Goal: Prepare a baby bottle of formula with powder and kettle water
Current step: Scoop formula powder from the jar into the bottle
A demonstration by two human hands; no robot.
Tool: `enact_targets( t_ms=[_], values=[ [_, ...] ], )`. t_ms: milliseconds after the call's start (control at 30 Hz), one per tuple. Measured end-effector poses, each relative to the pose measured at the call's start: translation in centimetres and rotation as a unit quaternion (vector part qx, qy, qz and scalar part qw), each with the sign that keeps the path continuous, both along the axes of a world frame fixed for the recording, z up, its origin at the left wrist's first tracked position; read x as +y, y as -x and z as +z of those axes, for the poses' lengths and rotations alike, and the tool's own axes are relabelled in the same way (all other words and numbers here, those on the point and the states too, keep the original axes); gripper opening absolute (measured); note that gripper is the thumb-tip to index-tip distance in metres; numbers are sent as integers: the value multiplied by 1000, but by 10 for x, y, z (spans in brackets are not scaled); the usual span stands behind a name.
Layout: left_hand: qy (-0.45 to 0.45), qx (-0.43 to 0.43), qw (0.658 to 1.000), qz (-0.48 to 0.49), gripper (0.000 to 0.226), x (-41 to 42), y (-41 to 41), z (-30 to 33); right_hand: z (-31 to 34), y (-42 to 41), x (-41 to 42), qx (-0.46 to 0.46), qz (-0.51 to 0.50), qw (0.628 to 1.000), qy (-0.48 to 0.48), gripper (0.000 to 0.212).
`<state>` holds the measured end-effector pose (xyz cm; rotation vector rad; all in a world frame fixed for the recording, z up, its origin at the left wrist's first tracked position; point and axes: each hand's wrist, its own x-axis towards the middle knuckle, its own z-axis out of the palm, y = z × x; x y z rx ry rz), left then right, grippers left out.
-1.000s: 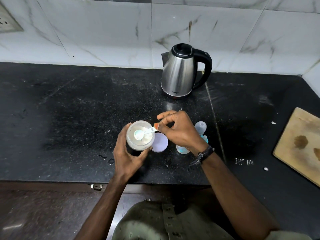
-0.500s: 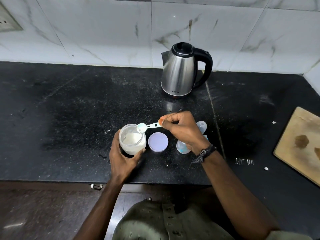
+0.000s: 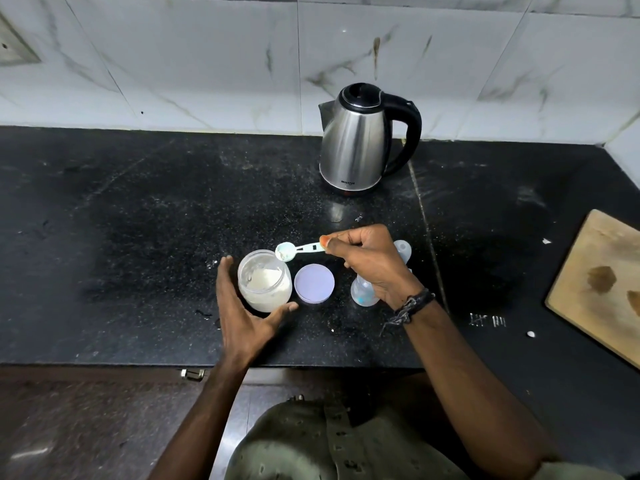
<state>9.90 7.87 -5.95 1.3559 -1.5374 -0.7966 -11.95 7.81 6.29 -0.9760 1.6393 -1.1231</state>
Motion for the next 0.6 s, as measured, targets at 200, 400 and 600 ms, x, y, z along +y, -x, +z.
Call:
enact_targets(
  t_ms=[200, 400, 600],
  values=[
    [135, 11, 991, 8, 126, 6, 35, 35, 7, 22, 7, -8, -23, 1000, 0, 13],
    [70, 80, 991, -79, 122, 21, 89, 39, 15, 54, 25, -32, -91, 995, 6, 15],
    [-44, 104, 981, -160, 131, 27, 127, 21, 13, 85, 46, -40, -133, 990, 18, 14]
  ],
)
